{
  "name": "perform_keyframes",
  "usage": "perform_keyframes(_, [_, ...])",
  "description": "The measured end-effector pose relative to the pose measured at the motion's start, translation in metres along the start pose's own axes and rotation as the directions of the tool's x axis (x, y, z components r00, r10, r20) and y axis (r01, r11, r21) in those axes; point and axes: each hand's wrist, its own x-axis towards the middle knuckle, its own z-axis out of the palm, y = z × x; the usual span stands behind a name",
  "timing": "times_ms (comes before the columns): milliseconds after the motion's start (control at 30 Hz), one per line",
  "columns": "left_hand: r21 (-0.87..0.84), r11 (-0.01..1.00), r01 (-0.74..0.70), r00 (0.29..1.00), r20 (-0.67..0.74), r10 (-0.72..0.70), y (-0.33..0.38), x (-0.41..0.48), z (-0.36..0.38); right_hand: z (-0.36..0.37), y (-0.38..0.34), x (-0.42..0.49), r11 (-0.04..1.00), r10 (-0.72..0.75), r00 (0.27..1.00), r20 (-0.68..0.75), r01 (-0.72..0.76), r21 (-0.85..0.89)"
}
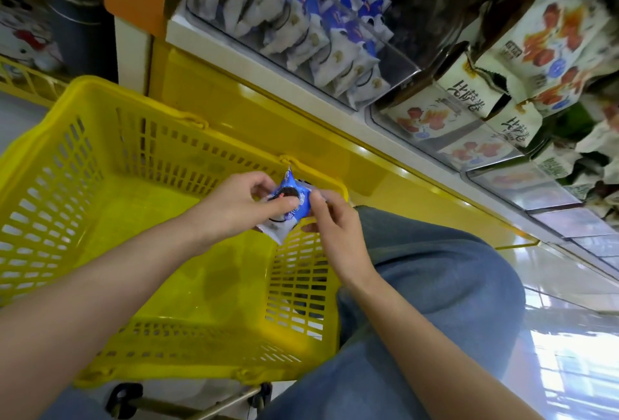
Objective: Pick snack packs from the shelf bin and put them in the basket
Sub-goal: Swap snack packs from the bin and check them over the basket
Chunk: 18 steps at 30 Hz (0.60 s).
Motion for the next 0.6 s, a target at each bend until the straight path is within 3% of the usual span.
perform_keyframes(200, [-0.038,0.997,-0.070,0.991,0.111,0.073,0.029,0.005,0.002,-0.017,-0.030,0.011,0.982,-0.166,0.977,-0.136,0.152,-0.111])
perform_keyframes(400, [-0.177,0.966,-0.188,0.968,0.131,0.213,0.064,0.017,-0.011,-0.036,-0.085,0.035,0.855,-0.436,0.886,-0.154,0.355,-0.378])
perform_keyframes(600, [-0.258,0.917,-0.305,0.949,-0.004,0.315,0.091,0.034,-0.027,-0.048,-0.151,0.073,0.793,-0.542,0.828,-0.144,0.448,-0.413])
